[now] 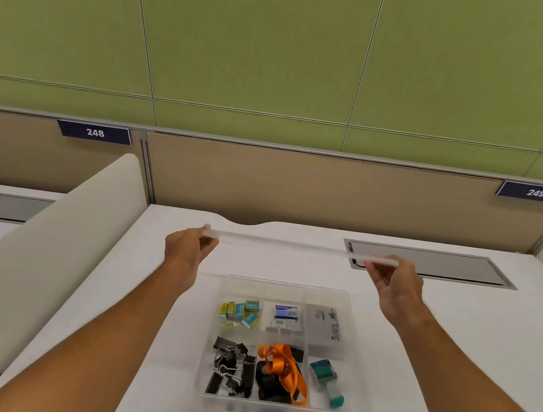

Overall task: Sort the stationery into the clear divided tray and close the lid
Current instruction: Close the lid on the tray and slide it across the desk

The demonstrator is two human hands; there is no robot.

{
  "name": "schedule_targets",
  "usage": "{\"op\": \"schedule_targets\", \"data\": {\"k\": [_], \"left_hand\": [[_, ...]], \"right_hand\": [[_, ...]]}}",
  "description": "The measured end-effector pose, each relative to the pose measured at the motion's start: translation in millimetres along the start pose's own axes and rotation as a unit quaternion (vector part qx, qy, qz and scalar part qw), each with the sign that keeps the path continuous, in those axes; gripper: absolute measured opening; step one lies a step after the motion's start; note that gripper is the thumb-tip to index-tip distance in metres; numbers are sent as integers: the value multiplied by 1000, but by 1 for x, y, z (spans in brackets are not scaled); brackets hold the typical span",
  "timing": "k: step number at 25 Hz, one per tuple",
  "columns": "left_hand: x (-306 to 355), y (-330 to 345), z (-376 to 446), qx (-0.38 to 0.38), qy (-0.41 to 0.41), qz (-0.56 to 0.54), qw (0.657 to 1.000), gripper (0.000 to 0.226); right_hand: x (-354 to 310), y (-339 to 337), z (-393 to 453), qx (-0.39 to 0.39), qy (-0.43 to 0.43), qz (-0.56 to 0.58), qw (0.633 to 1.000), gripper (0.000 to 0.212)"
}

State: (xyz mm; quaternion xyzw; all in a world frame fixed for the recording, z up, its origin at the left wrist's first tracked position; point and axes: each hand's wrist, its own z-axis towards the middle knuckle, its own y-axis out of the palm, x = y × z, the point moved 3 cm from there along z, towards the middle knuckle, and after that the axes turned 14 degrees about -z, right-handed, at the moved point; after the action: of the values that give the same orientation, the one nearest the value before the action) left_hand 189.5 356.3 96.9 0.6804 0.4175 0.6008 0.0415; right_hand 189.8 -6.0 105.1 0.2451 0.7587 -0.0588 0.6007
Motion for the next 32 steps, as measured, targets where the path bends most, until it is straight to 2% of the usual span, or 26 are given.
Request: {"op": "schedule_targets", "data": {"k": [3,6,10,14,19,22,26,32], "left_hand": [[-5,-19,-18,-24,8,77,997,9],[-13,-37,-30,-44,7,105,993,16],[-32,-64,-40,-39,-14,148,988,19],[-55,-88,-48,-14,-11,221,975,19],[-69,-99,-60,21,23,303,952,18],[-73,-99,-62,36,43,337,940,21],[-77,-95,-63,33,61,373,925,24],[-82,-92,-58,25,62,400,914,26]], "right_hand": [[15,-19,-11,-20,3,-46,999,7],[25,-35,-23,-26,10,-84,996,16],[44,-51,-34,-29,-16,-272,962,19],[62,-60,-41,-35,-27,-342,939,16],[76,-65,-40,-18,-41,-366,930,11],[83,-67,-39,-13,-46,-382,923,16],[91,-67,-36,-4,-46,-404,913,18],[98,-63,-30,34,-44,-452,890,6]]}}
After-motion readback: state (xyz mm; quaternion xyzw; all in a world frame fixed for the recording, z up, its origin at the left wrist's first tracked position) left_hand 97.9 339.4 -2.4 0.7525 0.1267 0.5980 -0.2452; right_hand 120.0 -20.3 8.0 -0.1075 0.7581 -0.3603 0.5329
